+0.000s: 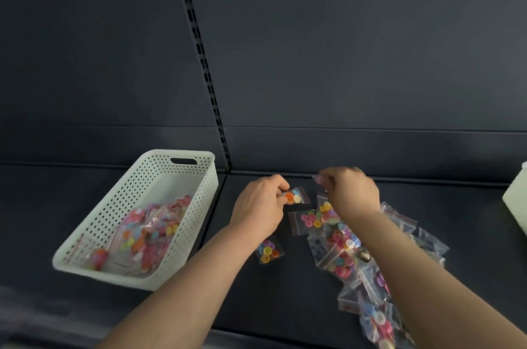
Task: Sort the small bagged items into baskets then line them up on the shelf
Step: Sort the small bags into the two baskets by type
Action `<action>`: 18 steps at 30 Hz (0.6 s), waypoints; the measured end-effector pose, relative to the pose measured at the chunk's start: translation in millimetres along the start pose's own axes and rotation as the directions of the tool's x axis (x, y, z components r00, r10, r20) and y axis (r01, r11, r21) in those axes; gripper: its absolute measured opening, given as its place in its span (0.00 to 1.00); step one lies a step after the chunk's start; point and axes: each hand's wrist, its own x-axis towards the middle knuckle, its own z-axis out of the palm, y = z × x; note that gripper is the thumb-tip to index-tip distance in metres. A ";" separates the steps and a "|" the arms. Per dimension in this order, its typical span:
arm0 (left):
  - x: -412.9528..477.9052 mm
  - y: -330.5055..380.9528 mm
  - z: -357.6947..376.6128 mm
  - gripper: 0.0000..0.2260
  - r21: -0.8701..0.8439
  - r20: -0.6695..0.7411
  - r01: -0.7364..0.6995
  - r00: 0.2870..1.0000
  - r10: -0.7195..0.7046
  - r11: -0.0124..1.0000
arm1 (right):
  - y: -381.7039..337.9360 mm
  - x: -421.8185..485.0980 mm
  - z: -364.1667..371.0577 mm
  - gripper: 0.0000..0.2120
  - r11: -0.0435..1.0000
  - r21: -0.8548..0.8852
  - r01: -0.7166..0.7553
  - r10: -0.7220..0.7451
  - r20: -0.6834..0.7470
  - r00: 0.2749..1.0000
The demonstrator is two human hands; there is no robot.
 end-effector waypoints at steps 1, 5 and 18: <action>-1.6 1.0 -2.7 0.08 -0.011 -0.023 -0.006 1.000 0.006 1.000 | -3.5 -5.0 -2.8 0.09 0.999 0.036 0.025 -0.025 -0.015 1.000; -12.0 -0.2 -16.6 0.04 0.009 -0.084 -0.004 0.996 0.005 1.000 | -18.5 -27.9 -3.7 0.06 0.986 0.125 0.111 -0.105 -0.051 0.993; -56.8 -130.3 -112.9 0.09 0.048 -0.301 0.375 0.889 -0.344 0.926 | -142.6 -48.2 22.0 0.09 0.904 0.304 0.302 -0.322 0.016 0.947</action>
